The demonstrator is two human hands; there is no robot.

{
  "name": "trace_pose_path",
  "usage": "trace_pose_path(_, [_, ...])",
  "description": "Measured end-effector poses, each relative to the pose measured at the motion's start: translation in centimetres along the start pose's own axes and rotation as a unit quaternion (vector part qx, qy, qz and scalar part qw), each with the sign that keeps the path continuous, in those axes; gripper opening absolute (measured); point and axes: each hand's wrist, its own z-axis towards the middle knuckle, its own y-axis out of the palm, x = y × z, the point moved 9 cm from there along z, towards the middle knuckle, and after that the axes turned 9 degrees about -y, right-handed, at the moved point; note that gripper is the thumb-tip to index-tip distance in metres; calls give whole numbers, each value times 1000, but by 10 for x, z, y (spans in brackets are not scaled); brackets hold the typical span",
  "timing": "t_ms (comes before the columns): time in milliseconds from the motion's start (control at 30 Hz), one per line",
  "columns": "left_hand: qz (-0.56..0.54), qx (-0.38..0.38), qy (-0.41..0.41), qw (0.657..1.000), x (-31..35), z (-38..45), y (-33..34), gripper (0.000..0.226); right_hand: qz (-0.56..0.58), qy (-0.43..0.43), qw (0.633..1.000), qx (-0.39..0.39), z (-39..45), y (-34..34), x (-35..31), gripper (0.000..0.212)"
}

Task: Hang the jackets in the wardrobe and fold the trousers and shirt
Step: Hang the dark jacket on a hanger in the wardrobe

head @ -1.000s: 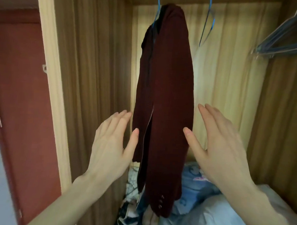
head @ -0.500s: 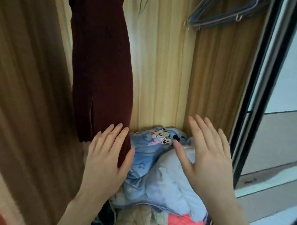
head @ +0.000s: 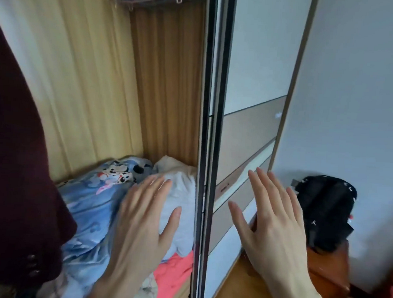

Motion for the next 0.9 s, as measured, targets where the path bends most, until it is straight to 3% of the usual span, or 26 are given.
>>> trace_pose_path(467, [-216,-114,113,963,230,-8,102,57,-168,184,969,4,-118,-119,177,69])
trace_pose_path(900, [-331,-202,226,893,488,-107,152,56,-253,319,913,8,-284,-250,319,67])
